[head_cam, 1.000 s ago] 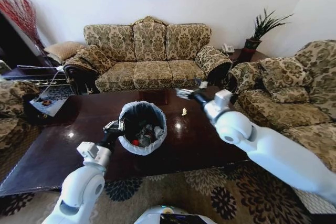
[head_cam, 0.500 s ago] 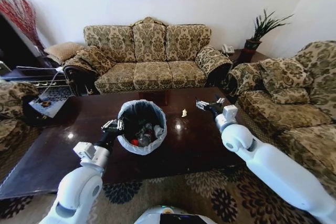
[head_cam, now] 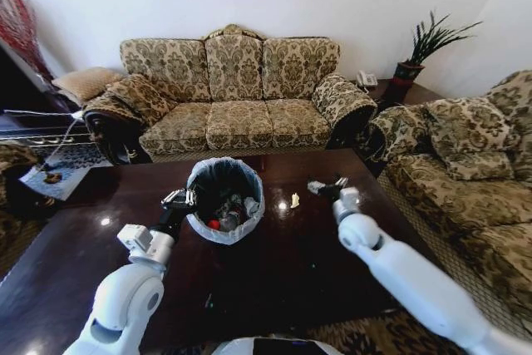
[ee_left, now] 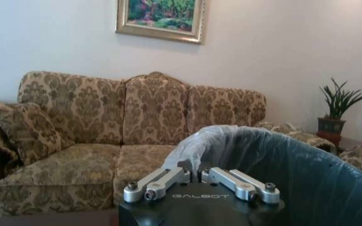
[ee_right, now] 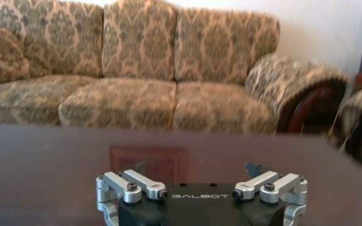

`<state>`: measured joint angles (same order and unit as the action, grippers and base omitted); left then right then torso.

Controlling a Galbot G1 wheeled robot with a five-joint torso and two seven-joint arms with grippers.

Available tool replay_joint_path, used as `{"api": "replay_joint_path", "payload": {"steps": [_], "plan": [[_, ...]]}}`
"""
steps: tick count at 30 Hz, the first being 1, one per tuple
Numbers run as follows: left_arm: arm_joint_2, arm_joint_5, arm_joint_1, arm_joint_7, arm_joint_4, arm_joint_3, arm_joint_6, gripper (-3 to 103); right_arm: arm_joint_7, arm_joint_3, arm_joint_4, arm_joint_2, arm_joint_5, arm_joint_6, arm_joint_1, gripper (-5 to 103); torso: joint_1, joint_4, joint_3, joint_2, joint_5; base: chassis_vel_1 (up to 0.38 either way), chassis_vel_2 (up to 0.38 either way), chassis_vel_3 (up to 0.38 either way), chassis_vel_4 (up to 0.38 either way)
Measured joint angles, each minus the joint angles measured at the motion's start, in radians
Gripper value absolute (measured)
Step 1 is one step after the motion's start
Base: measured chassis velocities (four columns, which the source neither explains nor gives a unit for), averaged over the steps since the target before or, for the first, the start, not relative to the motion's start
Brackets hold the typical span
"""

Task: Move to the front of the table and place the trash on the table into the trash bin.

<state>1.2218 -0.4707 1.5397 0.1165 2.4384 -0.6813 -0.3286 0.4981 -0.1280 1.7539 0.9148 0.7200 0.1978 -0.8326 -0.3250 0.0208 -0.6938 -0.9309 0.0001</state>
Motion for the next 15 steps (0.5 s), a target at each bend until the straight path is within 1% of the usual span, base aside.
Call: {"api": "replay_joint_path", "payload": {"steps": [2,3,4,5,7,9,12,13,15], "plan": [[0.000,0.000,-0.003,-0.001,-0.006,0.002,0.000,3,-0.006,-0.014,-0.055,0.059,-0.015,-0.012,-0.015,100,0.002,0.0003,0.001,-0.001,-0.0006,0.000,0.000,0.000,0.000],[0.000,0.000,-0.004,-0.001,-0.008,0.002,0.000,3,-0.009,-0.018,-0.076,0.077,-0.022,-0.017,-0.016,100,0.003,0.0008,0.001,-0.001,-0.0003,0.063,-0.021,-0.055,0.067],[0.000,0.000,-0.004,-0.001,-0.008,0.002,0.000,3,-0.009,-0.018,-0.076,0.077,-0.022,-0.017,-0.016,100,0.003,0.0008,0.001,-0.001,-0.0003,0.063,-0.021,-0.055,0.067],[-0.002,-0.001,-0.006,-0.004,-0.011,0.002,0.000,3,-0.014,-0.023,-0.116,0.107,-0.038,-0.032,-0.018,100,0.002,0.0007,0.001,-0.001,-0.0003,0.050,-0.048,-0.055,0.015],[-0.010,-0.001,-0.009,-0.009,-0.017,0.002,0.000,3,-0.022,-0.025,-0.172,0.142,-0.065,-0.056,-0.017,100,0.002,0.0003,0.001,-0.001,-0.0003,0.025,-0.018,-0.057,0.008],[-0.014,-0.001,-0.010,-0.010,-0.018,0.002,0.000,3,-0.027,-0.026,-0.200,0.156,-0.074,-0.068,-0.015,100,0.001,0.0001,0.001,-0.001,-0.0004,0.000,0.000,0.000,0.000],[-0.017,-0.002,-0.009,-0.012,-0.019,0.001,-0.002,3,-0.059,-0.027,-0.296,0.197,-0.093,-0.104,0.012,100,0.000,0.0002,0.000,0.000,-0.0002,0.000,0.000,0.000,0.000],[-0.017,-0.002,-0.009,-0.012,-0.019,0.001,-0.002,3,-0.059,-0.027,-0.296,0.197,-0.093,-0.104,0.012,100,0.000,0.0002,0.000,0.000,-0.0002,0.000,0.000,0.000,0.000],[-0.016,-0.002,-0.007,-0.012,-0.021,0.001,-0.003,3,-0.090,-0.024,-0.342,0.216,-0.095,-0.118,0.028,100,0.000,0.0002,0.000,0.000,-0.0001,0.000,0.000,0.000,0.000]]}}
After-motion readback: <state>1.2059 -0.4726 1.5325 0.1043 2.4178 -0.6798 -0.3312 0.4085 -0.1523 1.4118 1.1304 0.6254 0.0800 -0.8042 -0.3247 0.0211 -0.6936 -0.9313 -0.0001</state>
